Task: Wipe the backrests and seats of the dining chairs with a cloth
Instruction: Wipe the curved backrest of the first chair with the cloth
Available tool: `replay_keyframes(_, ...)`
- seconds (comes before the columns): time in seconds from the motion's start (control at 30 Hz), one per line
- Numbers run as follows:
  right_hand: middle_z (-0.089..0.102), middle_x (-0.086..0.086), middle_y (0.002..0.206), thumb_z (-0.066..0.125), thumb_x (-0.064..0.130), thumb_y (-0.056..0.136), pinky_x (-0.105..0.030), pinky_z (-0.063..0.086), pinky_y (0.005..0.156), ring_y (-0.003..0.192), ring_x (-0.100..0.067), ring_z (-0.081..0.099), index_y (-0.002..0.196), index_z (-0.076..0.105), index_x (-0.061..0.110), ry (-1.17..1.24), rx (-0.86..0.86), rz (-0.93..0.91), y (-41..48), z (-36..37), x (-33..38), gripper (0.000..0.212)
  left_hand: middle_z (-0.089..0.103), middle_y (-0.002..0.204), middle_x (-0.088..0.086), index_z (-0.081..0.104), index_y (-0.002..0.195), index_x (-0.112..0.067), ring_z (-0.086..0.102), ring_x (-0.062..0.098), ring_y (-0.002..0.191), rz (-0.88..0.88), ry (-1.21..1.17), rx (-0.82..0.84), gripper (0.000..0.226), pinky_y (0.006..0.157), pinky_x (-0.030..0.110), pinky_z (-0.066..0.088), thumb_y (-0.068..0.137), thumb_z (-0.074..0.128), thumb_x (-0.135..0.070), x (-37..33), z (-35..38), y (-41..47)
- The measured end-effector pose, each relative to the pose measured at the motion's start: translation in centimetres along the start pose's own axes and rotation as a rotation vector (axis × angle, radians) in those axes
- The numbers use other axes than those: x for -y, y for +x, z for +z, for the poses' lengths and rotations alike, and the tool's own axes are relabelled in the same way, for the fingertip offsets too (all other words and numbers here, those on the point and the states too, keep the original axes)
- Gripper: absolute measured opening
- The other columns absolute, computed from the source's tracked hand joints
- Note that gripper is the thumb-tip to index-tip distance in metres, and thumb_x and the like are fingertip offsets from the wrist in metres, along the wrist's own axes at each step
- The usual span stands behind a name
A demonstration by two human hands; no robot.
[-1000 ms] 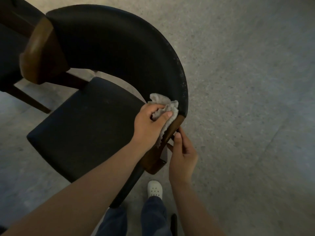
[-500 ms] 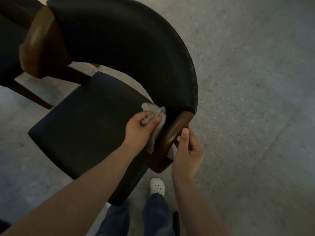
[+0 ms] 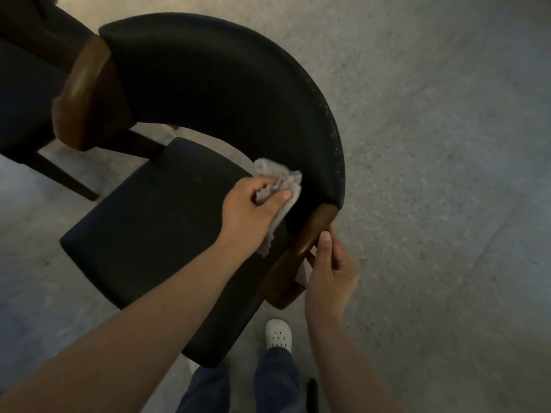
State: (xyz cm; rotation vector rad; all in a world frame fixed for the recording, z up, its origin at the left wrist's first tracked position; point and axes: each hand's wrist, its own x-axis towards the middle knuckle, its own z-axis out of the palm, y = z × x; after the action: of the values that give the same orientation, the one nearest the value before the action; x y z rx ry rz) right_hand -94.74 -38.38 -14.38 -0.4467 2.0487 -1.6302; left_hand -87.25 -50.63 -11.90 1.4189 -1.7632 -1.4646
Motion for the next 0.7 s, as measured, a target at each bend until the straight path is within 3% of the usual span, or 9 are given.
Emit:
replay_keyframes(0.13,0.072,0.017,0.101,0.052,0.024,0.098,-0.022,0.056,0.080,0.096,-0.003,0.068,0.127,0.063,0.025,0.028,0.026,0.082,0.7,-0.8,-0.2,0.031,0.056,0.101,-0.015,0.054,0.089,-0.046,0.055,-0.008,0.091,0.152,0.003,-0.018,0.018,0.075,0.007,0.045,0.085,0.068,-0.038,-3.5,1.0,1.2)
replay_keyframes(0.3,0.072,0.017,0.102,0.055,0.020,0.096,-0.021,0.056,0.078,0.096,-0.007,0.069,0.130,0.060,0.020,0.052,0.036,0.115,1.0,-0.7,0.0,0.034,0.048,0.104,-0.019,0.060,0.096,-0.037,0.045,-0.017,0.096,0.272,0.017,0.030,0.021,0.082,-0.002,0.035,0.081,0.075,-0.035,-5.5,2.6,2.8)
replay_keyframes(0.43,0.071,0.023,0.101,0.054,0.017,0.097,-0.019,0.056,0.077,0.095,-0.003,0.069,0.130,0.060,0.017,0.044,0.040,0.096,1.1,-1.0,-0.3,0.034,0.042,0.103,-0.016,0.069,0.106,-0.029,0.044,-0.003,0.097,0.342,0.167,0.040,0.031,0.085,0.009,0.040,0.077,0.078,-0.035,-5.0,4.6,2.6)
replay_keyframes(0.5,0.071,0.022,0.102,0.055,0.017,0.097,-0.019,0.056,0.076,0.094,-0.005,0.069,0.129,0.061,0.015,0.036,0.030,0.081,1.1,-1.0,-0.4,0.033,0.044,0.108,-0.010,0.069,0.107,-0.027,0.046,0.003,0.100,0.337,0.188,0.004,0.032,0.086,0.015,0.044,0.078,0.078,-0.035,-4.5,5.2,2.4)
replay_keyframes(0.57,0.071,0.021,0.103,0.055,0.017,0.097,-0.021,0.057,0.078,0.095,-0.005,0.069,0.129,0.061,0.015,0.027,0.026,0.078,1.1,-1.0,-0.4,0.033,0.047,0.109,-0.010,0.066,0.100,-0.029,0.049,0.001,0.099,0.296,0.105,-0.051,0.024,0.083,0.009,0.044,0.079,0.076,-0.035,-4.2,5.5,2.2)
replay_keyframes(0.63,0.070,0.022,0.105,0.056,0.018,0.096,-0.025,0.057,0.081,0.097,-0.004,0.069,0.129,0.061,0.016,0.003,0.027,0.083,1.2,-1.0,-0.6,0.033,0.053,0.107,-0.009,0.062,0.089,-0.030,0.053,-0.003,0.095,0.177,-0.038,-0.110,0.016,0.078,0.003,0.041,0.081,0.074,-0.036,-4.0,5.5,2.0)
replay_keyframes(0.7,0.070,0.022,0.104,0.057,0.021,0.095,-0.030,0.058,0.083,0.096,-0.004,0.068,0.129,0.061,0.018,-0.015,0.019,0.098,1.2,-1.1,-0.7,0.034,0.063,0.098,-0.004,0.063,0.083,-0.025,0.059,0.000,0.086,0.029,-0.129,-0.122,0.016,0.074,0.008,0.045,0.081,0.073,-0.037,-3.6,5.0,2.3)
